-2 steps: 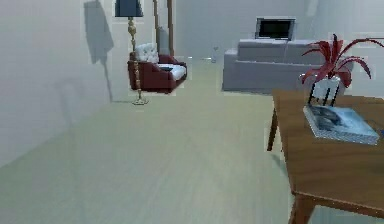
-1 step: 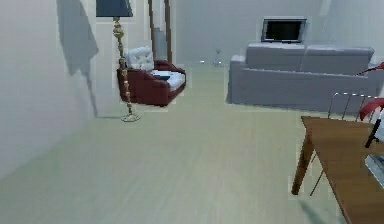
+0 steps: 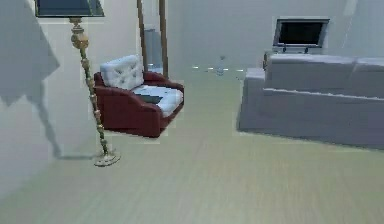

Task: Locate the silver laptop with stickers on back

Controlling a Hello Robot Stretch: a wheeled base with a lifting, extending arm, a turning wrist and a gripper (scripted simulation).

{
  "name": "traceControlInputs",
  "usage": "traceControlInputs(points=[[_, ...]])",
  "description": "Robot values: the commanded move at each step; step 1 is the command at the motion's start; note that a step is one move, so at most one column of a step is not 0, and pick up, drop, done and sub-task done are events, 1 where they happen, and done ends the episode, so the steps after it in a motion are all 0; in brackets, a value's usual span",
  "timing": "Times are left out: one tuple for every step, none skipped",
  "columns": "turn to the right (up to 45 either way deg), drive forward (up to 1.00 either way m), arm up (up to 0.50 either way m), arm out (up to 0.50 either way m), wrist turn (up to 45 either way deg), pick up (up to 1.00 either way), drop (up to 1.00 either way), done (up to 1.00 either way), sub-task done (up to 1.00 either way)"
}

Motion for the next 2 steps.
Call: traceControlInputs(points=[[0.0, 1.00, 0.00, 0.00, 0.0, 0.00, 0.00, 0.00, 0.00], [3.0, 0.00, 0.00, 0.00, 0.0, 0.00, 0.00, 0.00, 0.00]])
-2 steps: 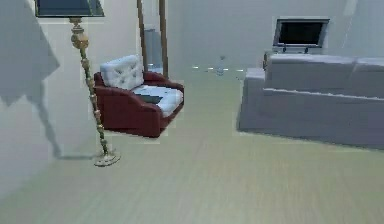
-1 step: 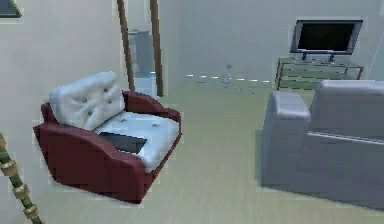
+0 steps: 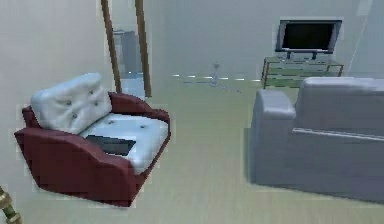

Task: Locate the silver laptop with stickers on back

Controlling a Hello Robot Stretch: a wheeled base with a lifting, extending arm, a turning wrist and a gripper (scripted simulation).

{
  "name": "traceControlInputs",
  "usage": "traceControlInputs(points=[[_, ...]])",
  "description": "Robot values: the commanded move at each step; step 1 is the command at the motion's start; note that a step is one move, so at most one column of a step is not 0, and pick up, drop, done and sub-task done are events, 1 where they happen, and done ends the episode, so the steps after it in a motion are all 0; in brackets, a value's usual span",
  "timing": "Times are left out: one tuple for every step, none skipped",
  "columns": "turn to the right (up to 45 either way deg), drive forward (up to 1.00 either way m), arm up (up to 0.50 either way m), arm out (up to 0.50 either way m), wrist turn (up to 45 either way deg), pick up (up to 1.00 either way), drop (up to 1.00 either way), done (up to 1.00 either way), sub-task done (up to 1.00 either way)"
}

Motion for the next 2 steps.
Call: traceControlInputs(points=[[0.0, 1.00, 0.00, 0.00, 0.0, 0.00, 0.00, 0.00, 0.00], [0.0, 1.00, 0.00, 0.00, 0.0, 0.00, 0.00, 0.00, 0.00]])
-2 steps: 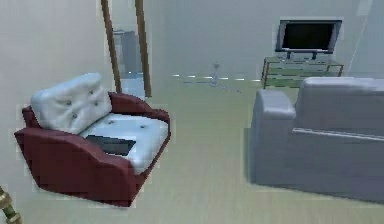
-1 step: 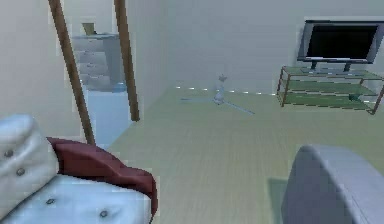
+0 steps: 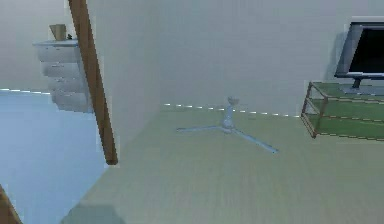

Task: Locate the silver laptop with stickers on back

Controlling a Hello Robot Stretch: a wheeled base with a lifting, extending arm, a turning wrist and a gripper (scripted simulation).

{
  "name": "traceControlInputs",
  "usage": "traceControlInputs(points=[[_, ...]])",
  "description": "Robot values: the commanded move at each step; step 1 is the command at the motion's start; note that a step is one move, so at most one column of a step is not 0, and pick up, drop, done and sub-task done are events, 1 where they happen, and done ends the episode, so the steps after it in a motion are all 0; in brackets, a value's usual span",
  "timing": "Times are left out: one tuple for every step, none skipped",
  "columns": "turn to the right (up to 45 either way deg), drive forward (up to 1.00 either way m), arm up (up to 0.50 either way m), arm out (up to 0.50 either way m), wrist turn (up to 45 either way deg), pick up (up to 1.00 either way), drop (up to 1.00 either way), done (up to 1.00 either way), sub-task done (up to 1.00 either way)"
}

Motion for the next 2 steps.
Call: traceControlInputs(points=[[9.0, 0.00, 0.00, 0.00, 0.0, 0.00, 0.00, 0.00, 0.00], [0.0, 0.30, 0.00, 0.00, 0.0, 0.00, 0.00, 0.00, 0.00]])
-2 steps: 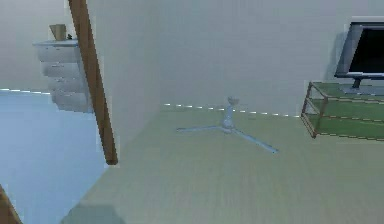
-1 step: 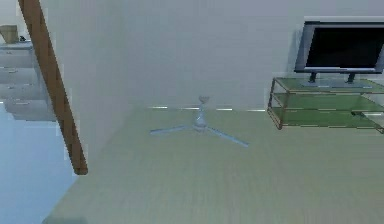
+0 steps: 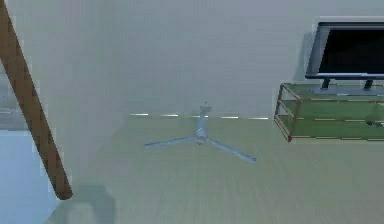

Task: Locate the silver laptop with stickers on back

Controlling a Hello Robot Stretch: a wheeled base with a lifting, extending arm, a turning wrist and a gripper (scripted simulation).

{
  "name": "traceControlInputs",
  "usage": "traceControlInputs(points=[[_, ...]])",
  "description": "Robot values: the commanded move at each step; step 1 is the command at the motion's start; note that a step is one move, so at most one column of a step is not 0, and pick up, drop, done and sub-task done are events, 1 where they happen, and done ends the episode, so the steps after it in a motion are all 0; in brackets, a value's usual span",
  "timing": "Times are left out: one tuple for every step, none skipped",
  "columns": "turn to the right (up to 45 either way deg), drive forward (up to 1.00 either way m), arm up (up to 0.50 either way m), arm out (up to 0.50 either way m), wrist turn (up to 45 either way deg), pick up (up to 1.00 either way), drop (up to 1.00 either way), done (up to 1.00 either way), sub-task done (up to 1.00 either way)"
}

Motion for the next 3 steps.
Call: traceControlInputs(points=[[-45.0, 0.00, 0.00, 0.00, 0.0, 0.00, 0.00, 0.00, 0.00], [0.0, 1.00, 0.00, 0.00, 0.0, 0.00, 0.00, 0.00, 0.00], [3.0, 0.00, 0.00, 0.00, 0.0, 0.00, 0.00, 0.00, 0.00]])
